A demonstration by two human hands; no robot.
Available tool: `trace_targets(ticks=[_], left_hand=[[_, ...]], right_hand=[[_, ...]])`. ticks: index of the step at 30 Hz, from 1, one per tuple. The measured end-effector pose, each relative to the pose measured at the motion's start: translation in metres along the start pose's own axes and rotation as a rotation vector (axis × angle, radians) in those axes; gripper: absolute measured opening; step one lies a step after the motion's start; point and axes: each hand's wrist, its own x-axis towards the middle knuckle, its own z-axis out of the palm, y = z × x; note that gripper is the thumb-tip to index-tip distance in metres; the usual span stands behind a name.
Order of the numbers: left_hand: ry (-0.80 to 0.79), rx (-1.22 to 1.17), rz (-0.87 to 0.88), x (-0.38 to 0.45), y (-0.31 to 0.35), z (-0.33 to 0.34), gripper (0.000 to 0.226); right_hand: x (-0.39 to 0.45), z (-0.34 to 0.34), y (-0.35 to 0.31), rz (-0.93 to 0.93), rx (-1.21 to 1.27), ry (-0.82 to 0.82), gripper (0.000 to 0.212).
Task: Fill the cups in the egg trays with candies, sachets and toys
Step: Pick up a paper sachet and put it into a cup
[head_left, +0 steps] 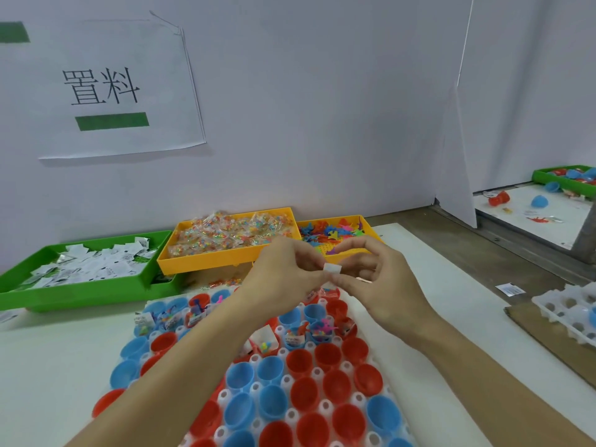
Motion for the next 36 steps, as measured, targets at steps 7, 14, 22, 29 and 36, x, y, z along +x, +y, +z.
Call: trace_targets(ticks=[7, 14, 22, 29, 36], left_hand=[[0.331, 0.162, 0.255, 0.001, 0.002, 0.001, 0.011], [0.291, 0.287, 0.406, 0.005, 0.004, -0.001, 0.012], [0.112, 0.320, 0.270, 0.016, -0.013, 0.000, 0.022], [-0.143, 0.610, 0.094, 0.031, -0.010, 0.006, 0.030], [-0.193, 0.518, 0.070, 0.033, -0.006, 0.006, 0.008]], right_hand=[[0.013, 0.004, -0.013, 0.104, 0.017, 0.035, 0.024], [0.035, 0.011, -0.026, 0.181, 0.134, -0.020, 0.022], [0.026, -0.001, -0.001, 0.147, -0.098, 0.135, 0.025], [0.026, -0.010, 0.010, 0.122, -0.175, 0.146, 0.020], [0.026, -0.009, 0.016, 0.148, -0.166, 0.174, 0.020]])
